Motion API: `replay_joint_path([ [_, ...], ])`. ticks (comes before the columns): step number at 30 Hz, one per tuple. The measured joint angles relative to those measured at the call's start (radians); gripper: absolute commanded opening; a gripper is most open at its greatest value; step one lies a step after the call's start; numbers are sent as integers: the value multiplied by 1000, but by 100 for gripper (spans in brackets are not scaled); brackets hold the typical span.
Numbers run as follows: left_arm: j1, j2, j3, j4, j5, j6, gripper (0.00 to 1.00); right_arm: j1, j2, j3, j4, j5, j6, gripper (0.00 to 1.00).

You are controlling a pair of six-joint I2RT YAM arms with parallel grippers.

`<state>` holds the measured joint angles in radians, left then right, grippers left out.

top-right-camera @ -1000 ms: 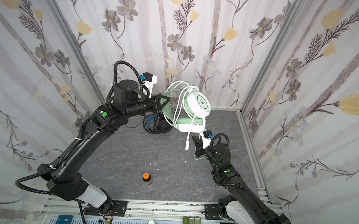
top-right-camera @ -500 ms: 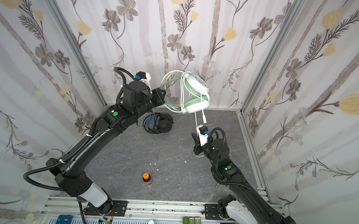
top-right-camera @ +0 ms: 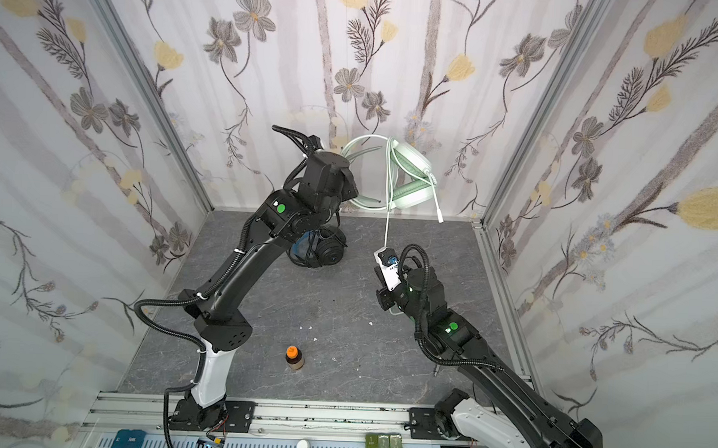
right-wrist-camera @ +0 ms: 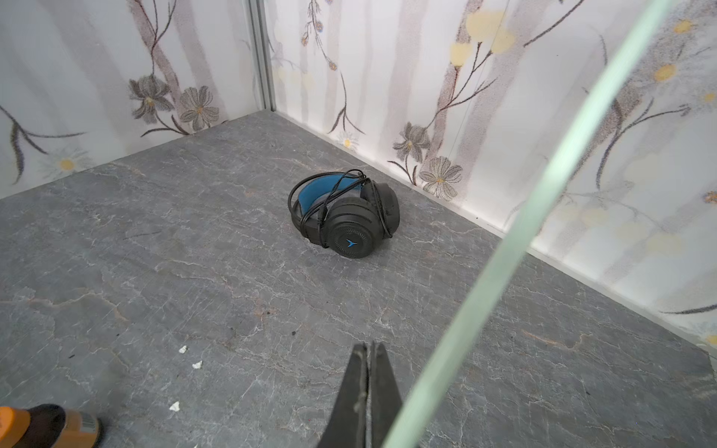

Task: Wrap the headphones
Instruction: 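Lower the headset with the left gripper while the right gripper wraps cable around it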

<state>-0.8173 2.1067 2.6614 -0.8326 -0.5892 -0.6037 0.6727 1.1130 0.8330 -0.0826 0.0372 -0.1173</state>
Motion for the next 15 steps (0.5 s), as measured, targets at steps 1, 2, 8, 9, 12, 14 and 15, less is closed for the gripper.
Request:
replay_joint_path([
  [1,-5,9,0,-4,-25,23,0,4,5,19,-26,2,-4,0],
  [2,-10,18,-3,-8,-53,52,0,5,11,43,-55,5,-7,0],
  [8,-56,-3,-219,26,-219,279,0,8,67,193,-209,18,-15,0],
  [9,-64,-15,-269,38,-232,322,0,8,78,217,-238,17,-15,0],
  [12,-84,-52,-388,72,-257,454,0,3,112,286,-328,-8,-15,0],
  [14,-92,-76,-447,124,-280,527,0,-4,128,325,-378,-29,-15,0],
  [15,-96,-91,-483,157,-289,562,0,-12,136,345,-407,-40,-16,0],
])
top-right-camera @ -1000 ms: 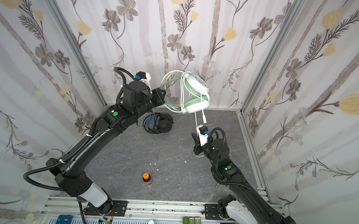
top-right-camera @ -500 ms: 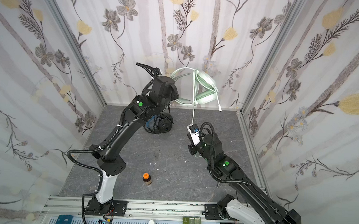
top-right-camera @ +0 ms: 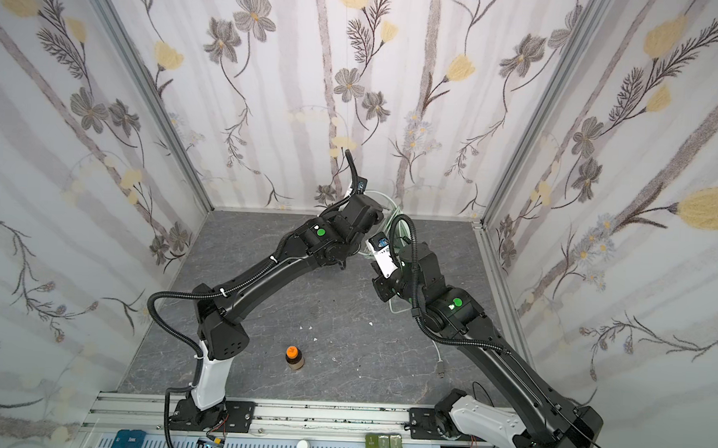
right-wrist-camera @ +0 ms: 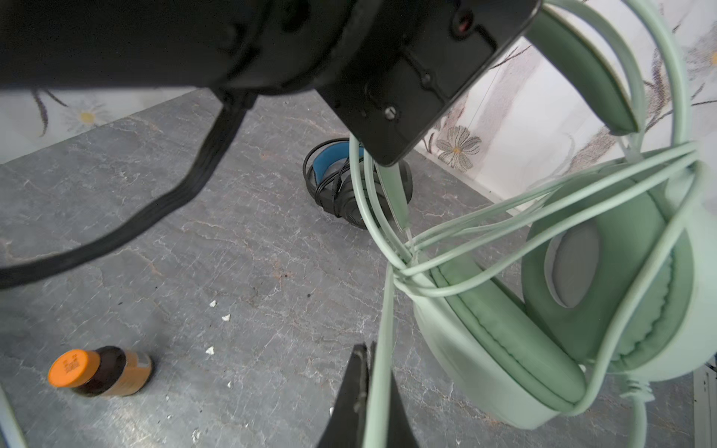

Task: Wrap the headphones
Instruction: 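Lower the headset with the left gripper while the right gripper wraps cable around it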

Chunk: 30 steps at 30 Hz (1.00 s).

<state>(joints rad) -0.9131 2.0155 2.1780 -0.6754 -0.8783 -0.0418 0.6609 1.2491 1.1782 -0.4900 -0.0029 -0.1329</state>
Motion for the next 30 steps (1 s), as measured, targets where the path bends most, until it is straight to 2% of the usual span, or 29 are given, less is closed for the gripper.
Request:
replay_joint_path([
  [6,-7,-63,-143,98,-15,129,0,-43,2,38,-124,-47,-26,0],
  [14,-7,-77,-176,166,-19,218,0,-74,-1,43,-167,-102,-17,0],
  [18,-6,-77,-174,171,10,272,0,-76,-14,46,-195,-29,-45,0],
  [24,8,-79,-111,87,167,275,0,-64,-57,72,-174,137,-123,0],
  [30,34,-109,-118,-22,319,241,0,-24,-13,91,-166,261,-207,0],
])
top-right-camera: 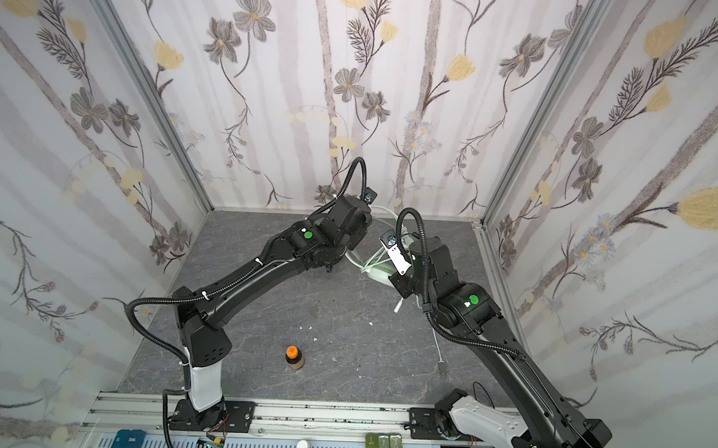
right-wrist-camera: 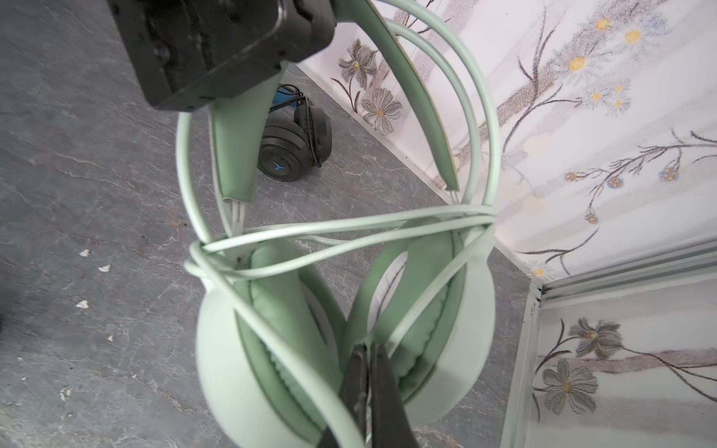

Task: Wrap the headphones
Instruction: 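Lower the headset with the left gripper while the right gripper wraps cable around it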

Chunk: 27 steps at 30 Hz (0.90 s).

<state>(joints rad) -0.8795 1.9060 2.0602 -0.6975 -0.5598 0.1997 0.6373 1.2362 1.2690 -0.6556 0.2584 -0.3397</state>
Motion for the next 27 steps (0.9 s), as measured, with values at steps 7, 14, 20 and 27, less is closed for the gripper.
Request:
replay_joint_path([
  [7,37,-24,34,-135,179,-5,0,92,7,-14,66,45,-73,1],
  [14,59,-24,85,-298,340,-2,0,125,-6,-93,135,70,-154,8],
  [20,68,-43,86,-401,436,-2,0,124,-45,-151,197,93,-166,20],
  [27,71,-71,51,-431,470,-32,0,114,-73,-239,279,77,-137,23],
])
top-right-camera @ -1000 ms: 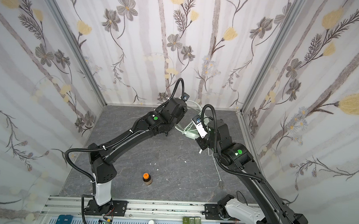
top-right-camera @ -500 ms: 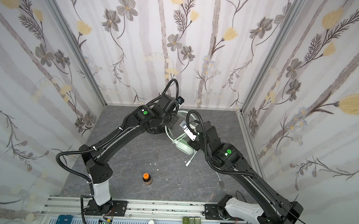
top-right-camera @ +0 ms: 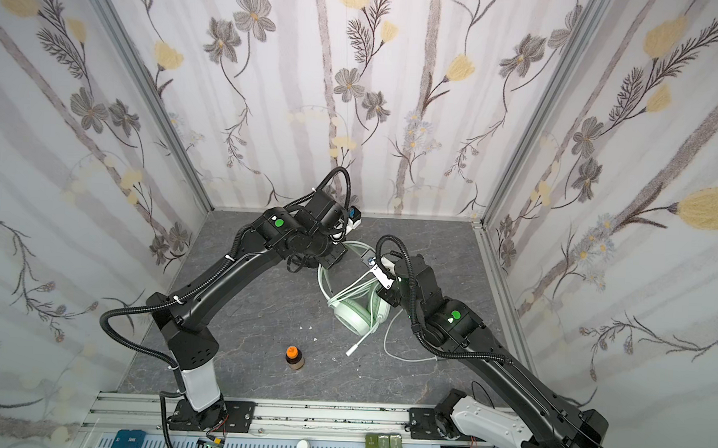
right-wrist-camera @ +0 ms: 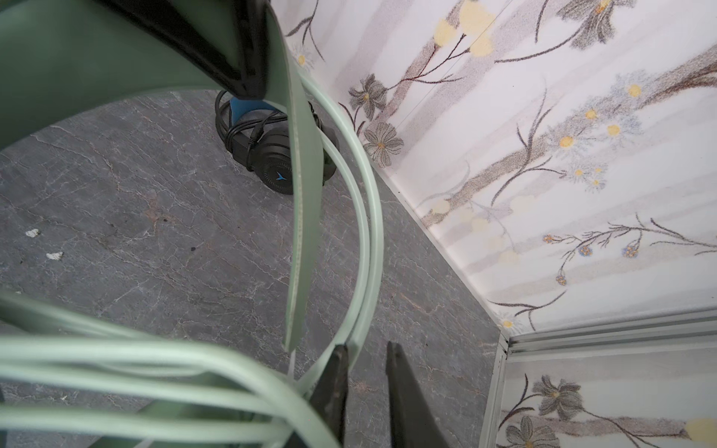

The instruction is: Wrap the headphones

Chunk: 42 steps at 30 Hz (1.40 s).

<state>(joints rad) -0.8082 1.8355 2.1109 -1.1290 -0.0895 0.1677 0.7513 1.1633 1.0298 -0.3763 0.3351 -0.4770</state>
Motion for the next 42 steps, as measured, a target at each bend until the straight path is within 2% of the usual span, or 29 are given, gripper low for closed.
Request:
replay_joint_path([
  [3,4,-7,-2,-2,11,-12,0,-22,-27,-37,40,-26,27,28],
  [9,10,-18,21,-6,51,-38,0,-135,-104,-100,66,-97,87,35],
  [12,8,-18,53,-10,72,-48,0,-179,-146,-131,84,-143,110,35],
  [27,11,-50,73,-2,94,-129,0,-259,-208,-253,231,-283,209,43],
  [31,11,-66,71,15,109,-146,0,-286,-208,-265,272,-305,234,42],
  [36,13,-84,71,26,153,-153,0,-351,-203,-265,316,-333,262,33],
  [42,18,-86,89,26,201,-183,0,-404,-188,-270,356,-343,307,39],
])
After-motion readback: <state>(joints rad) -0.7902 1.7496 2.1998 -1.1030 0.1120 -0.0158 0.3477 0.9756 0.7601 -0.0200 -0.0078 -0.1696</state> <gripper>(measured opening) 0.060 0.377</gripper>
